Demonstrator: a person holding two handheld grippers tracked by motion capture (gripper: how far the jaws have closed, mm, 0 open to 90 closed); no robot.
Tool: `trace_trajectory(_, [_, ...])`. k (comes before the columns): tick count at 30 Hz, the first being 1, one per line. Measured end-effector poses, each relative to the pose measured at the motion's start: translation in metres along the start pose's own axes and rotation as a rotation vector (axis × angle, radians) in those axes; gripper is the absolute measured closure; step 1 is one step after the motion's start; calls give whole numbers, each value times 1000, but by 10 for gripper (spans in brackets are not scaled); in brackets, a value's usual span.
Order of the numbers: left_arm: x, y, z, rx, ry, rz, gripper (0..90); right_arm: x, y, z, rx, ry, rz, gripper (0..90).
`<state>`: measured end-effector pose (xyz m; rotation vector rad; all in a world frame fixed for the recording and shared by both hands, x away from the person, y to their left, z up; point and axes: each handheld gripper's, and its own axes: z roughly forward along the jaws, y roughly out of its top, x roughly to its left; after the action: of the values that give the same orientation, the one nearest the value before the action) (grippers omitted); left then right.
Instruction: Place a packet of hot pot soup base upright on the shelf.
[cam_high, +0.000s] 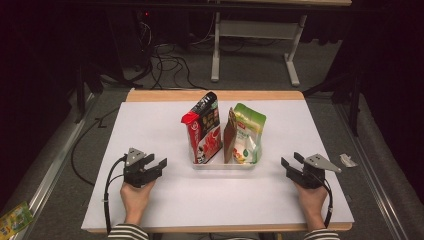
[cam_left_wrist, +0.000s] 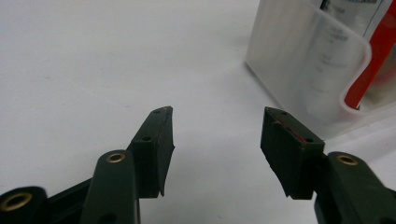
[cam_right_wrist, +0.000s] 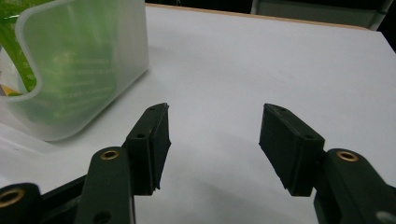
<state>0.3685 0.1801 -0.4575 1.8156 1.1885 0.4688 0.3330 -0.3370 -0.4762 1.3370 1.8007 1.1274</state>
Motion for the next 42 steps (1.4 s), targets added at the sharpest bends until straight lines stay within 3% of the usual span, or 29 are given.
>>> trace_trajectory(4, [-1,-2,5,20,7,15,445,0,0,0,0,1,3,429])
trace_trajectory(13, [2,-8,13,14,6,-11,444,0,0,0,0,3,0,429])
trace_trajectory(42, [1,-12,30,12,37,-8,433,0,0,1,7,3,-5,429])
